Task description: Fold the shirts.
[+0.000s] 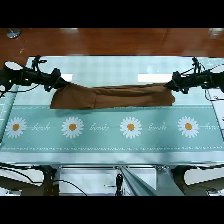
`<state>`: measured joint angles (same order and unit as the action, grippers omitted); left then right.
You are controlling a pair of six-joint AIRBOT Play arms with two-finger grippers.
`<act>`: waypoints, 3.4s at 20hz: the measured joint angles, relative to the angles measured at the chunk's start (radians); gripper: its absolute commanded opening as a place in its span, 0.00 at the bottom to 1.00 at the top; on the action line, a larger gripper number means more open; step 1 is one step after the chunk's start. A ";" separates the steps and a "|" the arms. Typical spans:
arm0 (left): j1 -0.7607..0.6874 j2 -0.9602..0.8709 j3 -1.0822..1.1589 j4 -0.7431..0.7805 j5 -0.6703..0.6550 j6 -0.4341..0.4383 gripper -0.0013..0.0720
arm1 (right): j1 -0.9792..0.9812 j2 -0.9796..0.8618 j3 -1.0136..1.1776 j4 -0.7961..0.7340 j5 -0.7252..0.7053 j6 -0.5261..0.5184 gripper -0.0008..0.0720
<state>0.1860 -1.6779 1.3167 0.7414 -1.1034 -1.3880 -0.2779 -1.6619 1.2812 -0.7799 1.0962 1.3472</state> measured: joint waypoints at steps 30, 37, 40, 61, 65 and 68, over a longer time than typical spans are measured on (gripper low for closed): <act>-0.272 0.497 -0.376 0.186 0.289 -0.091 0.06 | -0.055 -0.134 0.104 -0.029 0.256 -0.076 0.04; -0.500 0.308 -0.196 0.089 0.331 0.030 0.06 | -0.057 0.284 -0.024 -0.173 0.305 -0.087 0.04; -0.629 0.143 -0.031 0.114 0.314 -0.014 0.06 | -0.057 0.502 -0.102 -0.185 0.319 -0.078 0.04; -0.652 -0.109 0.459 0.081 -0.013 -0.194 0.06 | 0.124 0.815 -0.163 -0.113 0.285 0.058 0.04; -0.409 0.149 0.404 0.207 -0.074 -0.193 0.06 | 0.395 0.631 -0.055 -0.110 0.159 0.106 0.04; -0.249 0.408 0.277 0.312 -0.053 -0.180 0.06 | 0.579 0.419 0.094 -0.110 0.086 0.132 0.04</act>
<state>-0.0635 -1.2697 1.5940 1.0538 -1.1568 -1.5684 0.3016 -1.2427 1.3750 -0.8898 1.1820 1.4796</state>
